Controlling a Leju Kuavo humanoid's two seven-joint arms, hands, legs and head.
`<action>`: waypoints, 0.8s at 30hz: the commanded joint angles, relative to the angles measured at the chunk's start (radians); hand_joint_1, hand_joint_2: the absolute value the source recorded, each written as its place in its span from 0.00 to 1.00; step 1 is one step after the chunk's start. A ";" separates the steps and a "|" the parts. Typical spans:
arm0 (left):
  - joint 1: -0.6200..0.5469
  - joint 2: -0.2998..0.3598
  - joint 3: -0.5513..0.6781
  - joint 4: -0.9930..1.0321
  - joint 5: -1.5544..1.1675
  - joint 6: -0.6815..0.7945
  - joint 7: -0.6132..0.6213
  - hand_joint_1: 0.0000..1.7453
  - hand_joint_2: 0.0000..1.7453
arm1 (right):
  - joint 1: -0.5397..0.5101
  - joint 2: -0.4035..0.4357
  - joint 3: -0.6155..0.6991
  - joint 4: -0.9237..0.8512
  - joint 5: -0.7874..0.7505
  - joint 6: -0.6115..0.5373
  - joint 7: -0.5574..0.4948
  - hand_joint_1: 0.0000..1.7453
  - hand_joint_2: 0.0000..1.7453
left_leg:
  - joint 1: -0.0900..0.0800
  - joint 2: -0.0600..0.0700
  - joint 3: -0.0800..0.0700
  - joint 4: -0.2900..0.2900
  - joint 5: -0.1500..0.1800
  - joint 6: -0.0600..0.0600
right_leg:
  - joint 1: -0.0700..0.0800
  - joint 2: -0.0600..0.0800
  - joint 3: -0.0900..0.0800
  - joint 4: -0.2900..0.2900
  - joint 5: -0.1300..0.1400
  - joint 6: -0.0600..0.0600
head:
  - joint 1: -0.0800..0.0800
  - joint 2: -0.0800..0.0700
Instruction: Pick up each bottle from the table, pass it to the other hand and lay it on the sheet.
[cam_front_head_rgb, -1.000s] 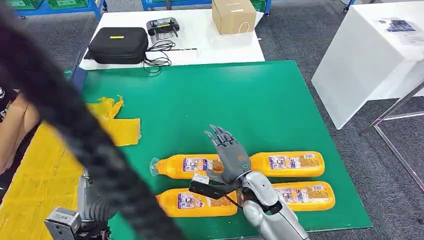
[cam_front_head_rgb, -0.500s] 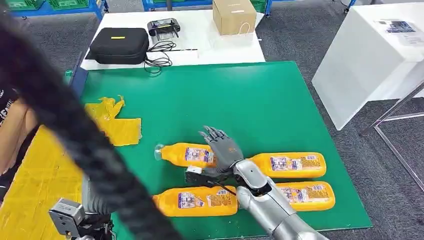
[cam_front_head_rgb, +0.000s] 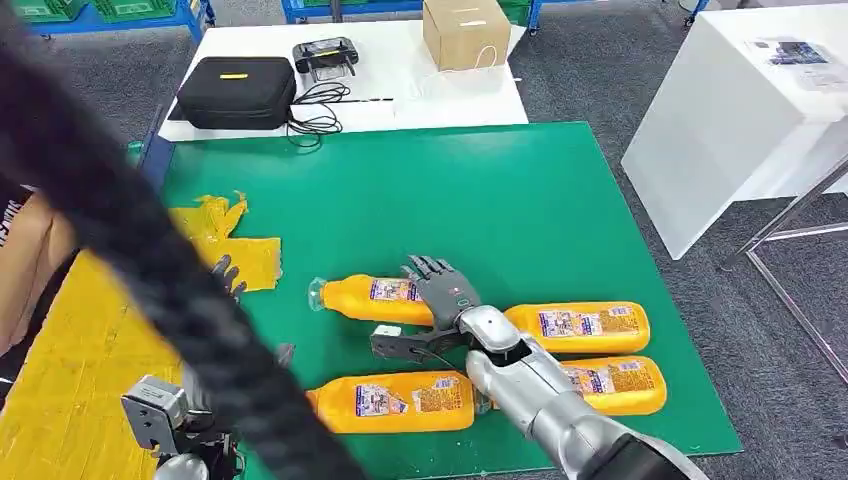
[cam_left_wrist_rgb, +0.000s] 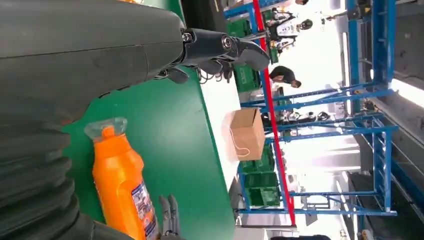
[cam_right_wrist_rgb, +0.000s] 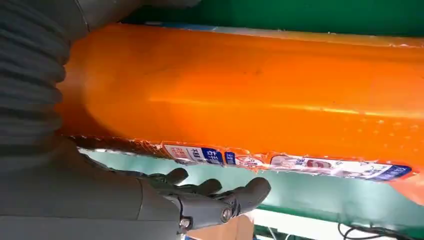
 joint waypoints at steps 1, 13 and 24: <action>-0.039 -0.011 -0.014 0.104 0.008 0.004 0.004 0.00 1.00 | -0.056 0.021 0.038 0.203 0.000 -0.004 0.045 0.04 1.00 | 0.001 -0.002 0.003 -0.001 0.000 0.000 | 0.002 -0.003 0.005 -0.003 0.001 -0.001 | 0.000 0.000; -0.030 -0.018 -0.014 0.102 0.009 0.007 0.007 0.00 1.00 | -0.039 0.029 -0.005 0.163 -0.021 -0.071 0.058 0.98 1.00 | 0.000 -0.002 0.005 -0.001 0.001 0.000 | 0.001 -0.003 0.007 -0.002 0.001 0.000 | 0.000 0.000; -0.003 -0.025 -0.018 0.072 0.116 -0.080 0.071 0.00 1.00 | 0.169 0.047 -0.183 -0.236 -0.193 -0.389 -0.127 1.00 1.00 | 0.000 -0.003 0.004 0.000 0.000 0.000 | 0.001 -0.004 0.006 -0.002 0.000 0.000 | 0.000 0.000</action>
